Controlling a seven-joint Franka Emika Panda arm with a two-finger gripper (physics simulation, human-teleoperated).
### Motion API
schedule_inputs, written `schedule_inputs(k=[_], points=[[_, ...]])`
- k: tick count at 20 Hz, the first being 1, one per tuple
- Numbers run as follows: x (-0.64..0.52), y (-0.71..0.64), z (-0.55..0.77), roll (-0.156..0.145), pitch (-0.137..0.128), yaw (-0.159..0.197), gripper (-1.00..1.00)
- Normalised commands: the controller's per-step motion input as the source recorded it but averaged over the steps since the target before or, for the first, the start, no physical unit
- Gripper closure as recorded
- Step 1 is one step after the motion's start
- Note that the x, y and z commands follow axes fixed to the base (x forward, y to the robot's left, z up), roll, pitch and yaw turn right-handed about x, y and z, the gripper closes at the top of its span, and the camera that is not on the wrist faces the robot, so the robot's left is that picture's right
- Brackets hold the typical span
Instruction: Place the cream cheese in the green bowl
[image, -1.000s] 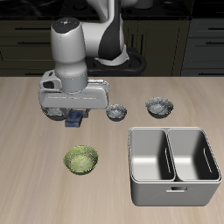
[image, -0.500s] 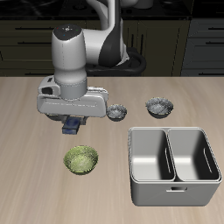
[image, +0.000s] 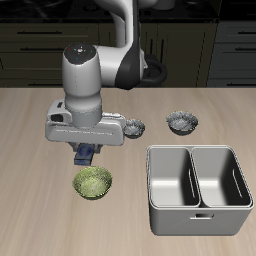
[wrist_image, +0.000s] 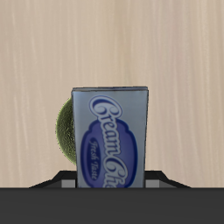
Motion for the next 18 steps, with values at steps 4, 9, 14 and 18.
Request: schedule_inputs(k=[4,9,14,18], points=[[0.06,0.05,-0.29,-0.005,0.042,0.02,1.0],[0.06,-0.03,-0.26,-0.02,0.053,-0.002,1.0],[-0.03,-0.07,-0.08,-0.04,0.013,-0.001,-1.0],[-0.04,-0.02,0.02,0.006,-0.008,-0.005,-1.0]])
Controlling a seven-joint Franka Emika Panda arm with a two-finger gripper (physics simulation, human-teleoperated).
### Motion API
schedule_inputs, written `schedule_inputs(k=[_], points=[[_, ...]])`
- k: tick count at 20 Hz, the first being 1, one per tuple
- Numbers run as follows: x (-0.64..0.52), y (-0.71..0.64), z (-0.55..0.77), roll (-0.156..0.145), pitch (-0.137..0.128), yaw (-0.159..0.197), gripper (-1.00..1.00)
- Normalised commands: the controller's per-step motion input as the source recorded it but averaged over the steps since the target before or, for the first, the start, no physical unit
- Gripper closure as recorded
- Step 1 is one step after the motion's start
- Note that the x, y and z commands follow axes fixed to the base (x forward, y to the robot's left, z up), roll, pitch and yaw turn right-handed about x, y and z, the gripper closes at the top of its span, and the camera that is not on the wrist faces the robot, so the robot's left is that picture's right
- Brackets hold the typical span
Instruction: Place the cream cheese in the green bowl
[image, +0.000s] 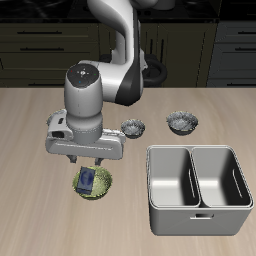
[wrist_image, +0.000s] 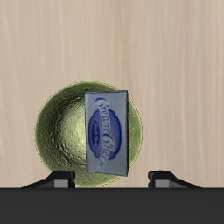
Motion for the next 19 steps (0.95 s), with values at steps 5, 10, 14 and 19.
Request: schedule_inputs(k=[5,10,14,19], points=[[-0.1,0.06,0.06,0.019,-0.015,0.012,-1.0],[-0.13,0.06,0.13,0.021,-0.028,0.014,-1.0],[-0.22,0.07,0.13,0.018,-0.015,-0.013,-1.0],[-0.35,0.04,0.25,0.017,-0.028,0.027,-1.0]])
